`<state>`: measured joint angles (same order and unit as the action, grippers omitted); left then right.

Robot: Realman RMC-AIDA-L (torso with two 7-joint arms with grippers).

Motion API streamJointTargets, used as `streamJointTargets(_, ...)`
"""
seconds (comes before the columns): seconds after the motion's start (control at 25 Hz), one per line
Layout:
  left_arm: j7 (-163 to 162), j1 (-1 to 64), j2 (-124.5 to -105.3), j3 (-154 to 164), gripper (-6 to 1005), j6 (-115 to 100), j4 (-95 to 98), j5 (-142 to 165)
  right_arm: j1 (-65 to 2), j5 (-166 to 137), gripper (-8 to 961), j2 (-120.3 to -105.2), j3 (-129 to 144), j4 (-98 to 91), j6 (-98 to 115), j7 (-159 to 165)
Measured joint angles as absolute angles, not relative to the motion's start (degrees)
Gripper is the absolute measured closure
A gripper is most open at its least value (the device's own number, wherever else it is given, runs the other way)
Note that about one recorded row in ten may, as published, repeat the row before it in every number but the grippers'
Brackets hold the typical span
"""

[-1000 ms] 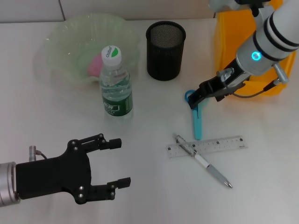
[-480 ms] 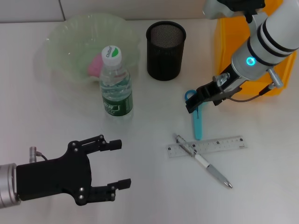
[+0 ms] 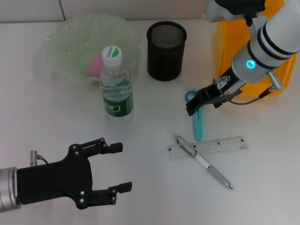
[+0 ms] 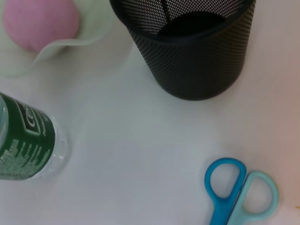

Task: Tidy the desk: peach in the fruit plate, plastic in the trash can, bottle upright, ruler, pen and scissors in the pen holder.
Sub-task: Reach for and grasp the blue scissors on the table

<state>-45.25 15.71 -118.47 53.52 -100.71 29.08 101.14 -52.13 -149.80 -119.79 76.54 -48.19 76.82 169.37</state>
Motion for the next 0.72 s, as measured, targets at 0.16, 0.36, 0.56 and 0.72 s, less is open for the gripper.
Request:
streamJointTargets(0.16,-45.3,15.5,-118.47,53.5,202,-100.8,29.1,101.2,-52.1,-149.8,169,-119.79,76.6,-48.2,76.8,169.4)
streamJointTargets(0.36,-45.3,15.7,-118.47,53.5,202,-100.8,29.1,101.2,-52.1,-149.8,170,-119.79,76.6,-47.7,76.2,169.4)
streamJointTargets(0.56,-45.3,15.9,-118.47,53.7,201,-100.7,28.9,101.2,-52.2,-149.8,170,-119.79,76.6,-46.2,75.4,169.4)
streamJointTargets(0.72,-45.2,15.9,-118.47,54.1,201,-100.7,28.9,101.3,-52.3,-149.8,171,-119.79,76.6,-46.0,75.1,169.4)
